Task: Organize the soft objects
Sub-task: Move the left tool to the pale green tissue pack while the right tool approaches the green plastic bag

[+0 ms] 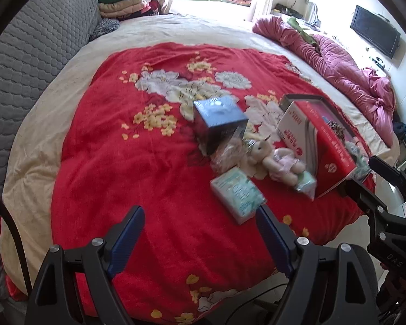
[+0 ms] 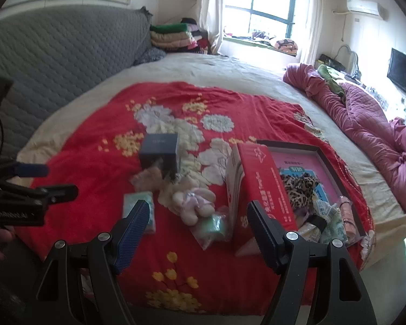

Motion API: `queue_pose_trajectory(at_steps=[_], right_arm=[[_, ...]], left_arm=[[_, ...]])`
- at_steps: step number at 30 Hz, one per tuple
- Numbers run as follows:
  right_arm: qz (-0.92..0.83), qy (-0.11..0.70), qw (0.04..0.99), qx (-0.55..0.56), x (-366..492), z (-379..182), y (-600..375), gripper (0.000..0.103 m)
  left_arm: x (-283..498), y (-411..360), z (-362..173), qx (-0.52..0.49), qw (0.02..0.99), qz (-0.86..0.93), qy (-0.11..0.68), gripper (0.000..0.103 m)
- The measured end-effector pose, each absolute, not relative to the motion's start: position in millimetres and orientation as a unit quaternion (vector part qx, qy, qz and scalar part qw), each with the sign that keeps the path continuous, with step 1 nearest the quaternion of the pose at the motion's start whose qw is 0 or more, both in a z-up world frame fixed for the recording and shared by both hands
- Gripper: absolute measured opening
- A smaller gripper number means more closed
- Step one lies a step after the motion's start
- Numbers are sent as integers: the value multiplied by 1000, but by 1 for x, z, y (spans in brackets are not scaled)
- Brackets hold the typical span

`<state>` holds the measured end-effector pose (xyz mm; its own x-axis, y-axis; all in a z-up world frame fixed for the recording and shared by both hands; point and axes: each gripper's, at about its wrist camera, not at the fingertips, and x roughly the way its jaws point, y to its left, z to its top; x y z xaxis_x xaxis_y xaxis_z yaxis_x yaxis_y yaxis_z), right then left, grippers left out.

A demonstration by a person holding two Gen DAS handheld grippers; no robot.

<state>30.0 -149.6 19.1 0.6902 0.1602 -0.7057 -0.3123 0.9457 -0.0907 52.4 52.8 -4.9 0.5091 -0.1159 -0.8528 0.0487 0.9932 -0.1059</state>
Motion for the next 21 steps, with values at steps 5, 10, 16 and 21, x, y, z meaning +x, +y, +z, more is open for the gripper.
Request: queue_pose_trajectory(at_steps=[5, 10, 16, 21], right_arm=[[134, 375, 909, -120, 27, 7, -148, 76], [137, 383, 905, -125, 25, -6, -148, 76], [133, 375, 909, -124, 28, -17, -154, 76], [138, 378, 906, -128, 35, -32, -151, 76]], left_arm=[[53, 54, -16, -41, 862, -49, 503, 83], [60, 48, -29, -49, 853, -58, 516, 83], [85, 28, -46, -56, 840, -75, 534, 83], [104, 12, -65, -50, 828, -78, 553, 83]])
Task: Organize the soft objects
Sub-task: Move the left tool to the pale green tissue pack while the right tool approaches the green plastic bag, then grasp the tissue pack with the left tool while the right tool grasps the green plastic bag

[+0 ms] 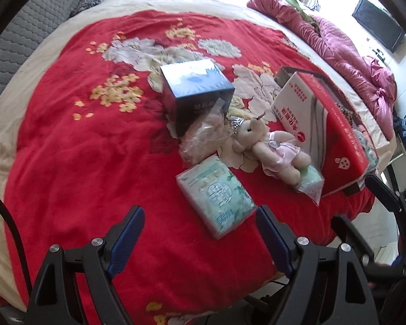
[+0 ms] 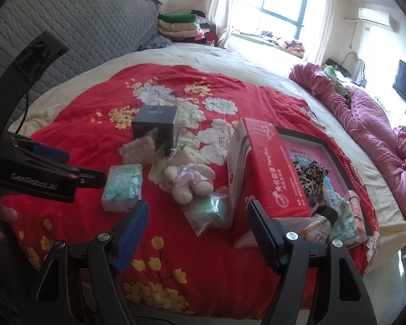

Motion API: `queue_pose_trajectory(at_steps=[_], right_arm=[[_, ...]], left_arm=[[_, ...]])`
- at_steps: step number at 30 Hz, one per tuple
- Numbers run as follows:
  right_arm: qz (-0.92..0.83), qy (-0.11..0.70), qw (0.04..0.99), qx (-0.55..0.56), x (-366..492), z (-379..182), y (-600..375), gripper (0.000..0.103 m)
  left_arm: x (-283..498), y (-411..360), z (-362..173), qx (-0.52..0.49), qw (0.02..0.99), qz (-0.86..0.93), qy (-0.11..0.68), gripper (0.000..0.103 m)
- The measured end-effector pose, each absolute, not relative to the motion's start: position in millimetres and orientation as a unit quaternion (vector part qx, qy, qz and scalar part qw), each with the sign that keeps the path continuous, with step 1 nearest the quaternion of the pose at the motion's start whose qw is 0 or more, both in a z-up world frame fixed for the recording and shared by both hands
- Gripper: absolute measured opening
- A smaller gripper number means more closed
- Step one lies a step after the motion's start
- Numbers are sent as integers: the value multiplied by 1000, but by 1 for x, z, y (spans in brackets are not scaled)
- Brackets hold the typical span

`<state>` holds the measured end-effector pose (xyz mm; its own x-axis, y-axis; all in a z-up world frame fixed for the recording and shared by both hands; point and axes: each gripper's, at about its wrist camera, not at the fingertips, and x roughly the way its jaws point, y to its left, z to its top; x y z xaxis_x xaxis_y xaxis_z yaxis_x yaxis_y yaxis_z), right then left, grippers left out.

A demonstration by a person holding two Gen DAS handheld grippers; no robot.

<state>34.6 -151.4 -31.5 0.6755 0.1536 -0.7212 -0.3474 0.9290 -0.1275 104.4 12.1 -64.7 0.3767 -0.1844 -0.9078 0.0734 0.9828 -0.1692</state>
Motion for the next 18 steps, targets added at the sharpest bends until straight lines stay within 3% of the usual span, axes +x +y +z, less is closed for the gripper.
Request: queue_pose_trajectory(at_steps=[18], right_arm=[[99, 388, 904, -152, 71, -86, -138, 76]], left_arm=[[152, -10, -111, -47, 800, -77, 593, 83]])
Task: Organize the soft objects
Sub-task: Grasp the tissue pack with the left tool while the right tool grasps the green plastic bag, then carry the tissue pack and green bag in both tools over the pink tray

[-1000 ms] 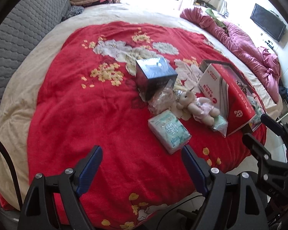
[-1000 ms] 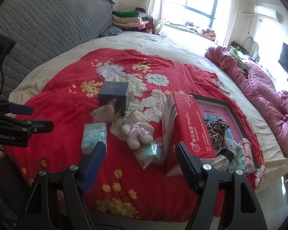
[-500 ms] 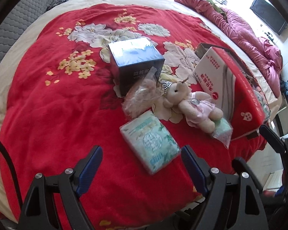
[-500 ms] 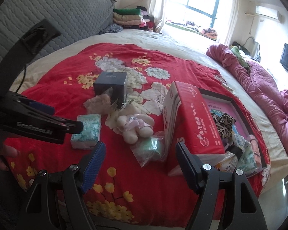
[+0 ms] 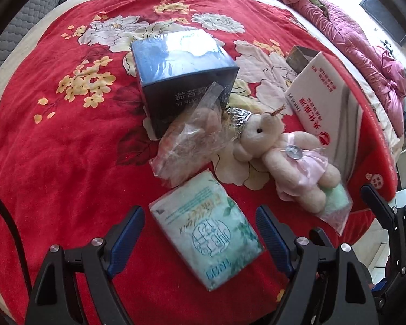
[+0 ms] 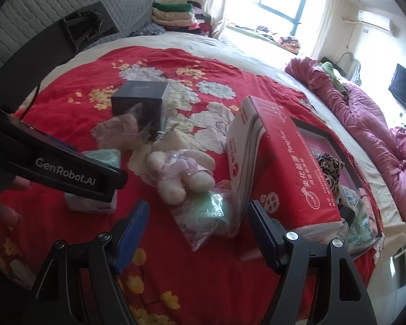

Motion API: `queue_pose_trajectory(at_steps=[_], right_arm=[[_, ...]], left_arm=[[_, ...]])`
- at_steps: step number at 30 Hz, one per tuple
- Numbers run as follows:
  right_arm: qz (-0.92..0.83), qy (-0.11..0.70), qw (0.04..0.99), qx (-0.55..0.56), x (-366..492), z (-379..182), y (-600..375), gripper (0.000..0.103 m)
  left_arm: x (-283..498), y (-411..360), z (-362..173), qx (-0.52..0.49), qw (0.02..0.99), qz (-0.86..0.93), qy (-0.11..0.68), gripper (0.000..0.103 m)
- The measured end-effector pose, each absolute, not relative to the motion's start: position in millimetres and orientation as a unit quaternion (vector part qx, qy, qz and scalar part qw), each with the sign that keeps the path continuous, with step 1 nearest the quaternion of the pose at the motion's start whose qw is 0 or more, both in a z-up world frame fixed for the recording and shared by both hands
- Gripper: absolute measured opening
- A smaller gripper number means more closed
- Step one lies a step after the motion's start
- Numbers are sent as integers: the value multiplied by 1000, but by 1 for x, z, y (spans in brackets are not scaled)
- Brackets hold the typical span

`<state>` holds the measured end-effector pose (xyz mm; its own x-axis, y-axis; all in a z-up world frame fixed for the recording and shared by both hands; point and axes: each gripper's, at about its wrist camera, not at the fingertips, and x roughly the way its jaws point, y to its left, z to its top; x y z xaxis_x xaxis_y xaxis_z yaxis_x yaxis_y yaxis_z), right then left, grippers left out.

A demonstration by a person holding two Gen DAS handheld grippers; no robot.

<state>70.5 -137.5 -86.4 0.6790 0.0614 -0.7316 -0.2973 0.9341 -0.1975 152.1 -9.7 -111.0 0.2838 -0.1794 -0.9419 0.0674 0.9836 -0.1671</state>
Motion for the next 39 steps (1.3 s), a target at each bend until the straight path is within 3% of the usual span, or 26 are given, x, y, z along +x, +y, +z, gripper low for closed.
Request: queue_pose_trajectory(at_steps=[10, 14, 17, 39], right_arm=[[57, 396, 900, -176, 88, -113, -126, 69], [29, 403, 892, -205, 92, -125, -122, 51], [27, 407, 892, -193, 95, -126, -126, 44], [84, 363, 926, -61, 58, -40, -156, 42]], left_arm=[[155, -8, -128, -56, 795, -77, 599, 83], [156, -6, -129, -58, 797, -78, 596, 83], [155, -6, -131, -56, 800, -76, 592, 83], [138, 27, -114, -88, 808, -67, 578, 51]])
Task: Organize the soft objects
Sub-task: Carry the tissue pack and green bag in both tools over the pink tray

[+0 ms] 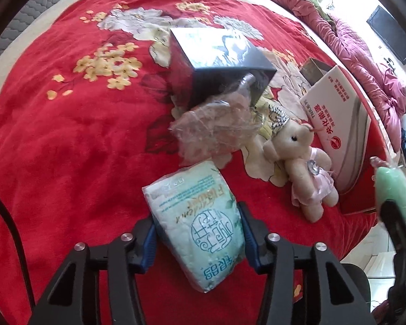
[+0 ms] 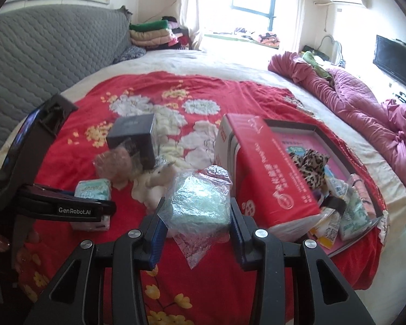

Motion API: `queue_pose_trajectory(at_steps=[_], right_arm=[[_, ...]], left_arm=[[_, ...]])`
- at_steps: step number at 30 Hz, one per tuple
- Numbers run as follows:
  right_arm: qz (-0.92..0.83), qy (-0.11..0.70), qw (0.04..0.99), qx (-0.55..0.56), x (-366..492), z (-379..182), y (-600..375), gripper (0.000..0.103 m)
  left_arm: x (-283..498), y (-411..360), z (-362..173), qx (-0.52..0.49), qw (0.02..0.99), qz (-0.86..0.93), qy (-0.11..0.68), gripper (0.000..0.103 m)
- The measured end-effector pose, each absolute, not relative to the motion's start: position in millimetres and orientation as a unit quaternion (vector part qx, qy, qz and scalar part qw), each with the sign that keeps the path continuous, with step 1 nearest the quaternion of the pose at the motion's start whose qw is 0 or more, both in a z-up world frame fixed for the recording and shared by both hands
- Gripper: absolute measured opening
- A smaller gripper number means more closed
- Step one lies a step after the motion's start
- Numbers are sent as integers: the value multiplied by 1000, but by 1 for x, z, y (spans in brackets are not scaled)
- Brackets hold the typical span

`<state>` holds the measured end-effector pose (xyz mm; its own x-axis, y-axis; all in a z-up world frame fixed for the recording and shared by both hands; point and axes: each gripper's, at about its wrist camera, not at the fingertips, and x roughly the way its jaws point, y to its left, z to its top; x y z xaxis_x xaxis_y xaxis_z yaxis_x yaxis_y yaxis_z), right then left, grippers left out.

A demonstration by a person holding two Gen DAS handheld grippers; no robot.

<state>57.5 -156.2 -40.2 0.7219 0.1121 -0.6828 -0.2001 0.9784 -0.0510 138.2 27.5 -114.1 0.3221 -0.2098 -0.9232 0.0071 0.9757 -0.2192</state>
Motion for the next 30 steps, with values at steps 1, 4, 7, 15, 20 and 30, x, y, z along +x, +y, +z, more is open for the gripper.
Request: queue_pose_trajectory(at_steps=[1, 4, 7, 15, 20, 30], right_arm=[[86, 359, 928, -57, 57, -36, -157, 42], [88, 350, 931, -52, 54, -25, -159, 42], [91, 338, 936, -42, 51, -11, -163, 42], [96, 302, 949, -10, 43, 33, -183, 42], [98, 282, 954, 1, 35, 58, -195, 42], [102, 251, 962, 18, 17, 96, -218, 42]], left_arm=[[136, 29, -110, -85, 812, -65, 573, 51], [129, 30, -87, -81, 828, -63, 551, 50], [121, 24, -58, -60, 845, -62, 527, 50], [103, 6, 11, -30, 878, -71, 473, 50], [98, -12, 48, -17, 892, -86, 444, 50], [88, -48, 92, -1, 906, -110, 410, 50]])
